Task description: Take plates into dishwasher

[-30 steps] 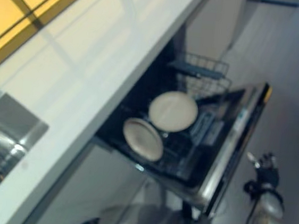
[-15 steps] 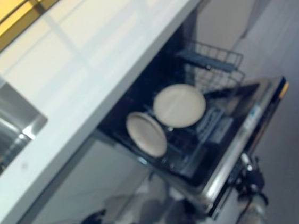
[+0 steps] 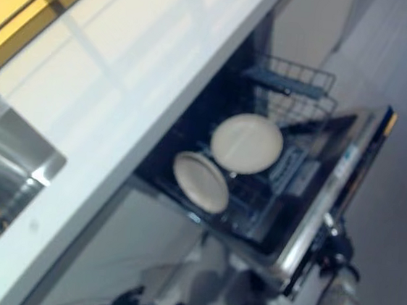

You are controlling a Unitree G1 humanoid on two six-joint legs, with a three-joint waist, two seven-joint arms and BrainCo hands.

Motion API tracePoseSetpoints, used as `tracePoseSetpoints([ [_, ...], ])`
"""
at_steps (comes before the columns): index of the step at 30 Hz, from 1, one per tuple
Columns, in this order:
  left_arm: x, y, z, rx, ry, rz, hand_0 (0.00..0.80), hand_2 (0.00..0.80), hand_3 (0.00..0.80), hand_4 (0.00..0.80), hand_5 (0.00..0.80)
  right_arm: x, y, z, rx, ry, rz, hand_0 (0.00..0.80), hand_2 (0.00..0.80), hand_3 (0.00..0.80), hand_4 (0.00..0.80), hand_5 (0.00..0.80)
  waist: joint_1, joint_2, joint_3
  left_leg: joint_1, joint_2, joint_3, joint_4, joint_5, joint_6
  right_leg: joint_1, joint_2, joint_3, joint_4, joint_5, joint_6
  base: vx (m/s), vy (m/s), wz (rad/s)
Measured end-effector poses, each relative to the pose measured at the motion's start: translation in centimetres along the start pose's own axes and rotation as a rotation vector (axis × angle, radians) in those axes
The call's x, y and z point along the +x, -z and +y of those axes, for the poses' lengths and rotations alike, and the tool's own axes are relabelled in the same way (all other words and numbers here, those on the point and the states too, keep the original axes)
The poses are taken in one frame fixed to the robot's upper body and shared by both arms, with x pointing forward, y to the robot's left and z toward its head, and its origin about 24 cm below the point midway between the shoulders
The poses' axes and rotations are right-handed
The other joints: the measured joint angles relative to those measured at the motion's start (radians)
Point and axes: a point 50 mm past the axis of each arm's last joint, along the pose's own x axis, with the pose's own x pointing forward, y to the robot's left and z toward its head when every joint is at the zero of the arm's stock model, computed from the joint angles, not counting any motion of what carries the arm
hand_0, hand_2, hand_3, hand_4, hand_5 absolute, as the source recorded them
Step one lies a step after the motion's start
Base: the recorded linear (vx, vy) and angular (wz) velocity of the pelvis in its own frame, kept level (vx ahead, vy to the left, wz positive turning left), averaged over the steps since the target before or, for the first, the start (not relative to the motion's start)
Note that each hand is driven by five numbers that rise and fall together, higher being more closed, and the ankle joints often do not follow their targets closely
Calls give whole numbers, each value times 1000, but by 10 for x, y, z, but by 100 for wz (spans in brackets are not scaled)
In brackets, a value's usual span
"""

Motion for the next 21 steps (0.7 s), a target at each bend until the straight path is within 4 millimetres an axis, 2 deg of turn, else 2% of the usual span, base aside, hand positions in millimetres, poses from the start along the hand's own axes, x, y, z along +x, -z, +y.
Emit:
tracePoseSetpoints([
  [10,0,2,0,3,2,21,0,0,0,0,0,0,3,-1,-53,-5,37,0,0,0,0,0,1,0,0,1,10,-12,-7,7,-8,24,6,-19,-37,18,-5,22,10,2],
  [21,0,3,0,-2,3,30,0,0,0,0,0,-4,2,-15,-104,42,76,0,0,0,0,0,19,1,-1,20,14,-21,-24,12,-3,82,4,-49,-95,43,-3,60,36,3],
])
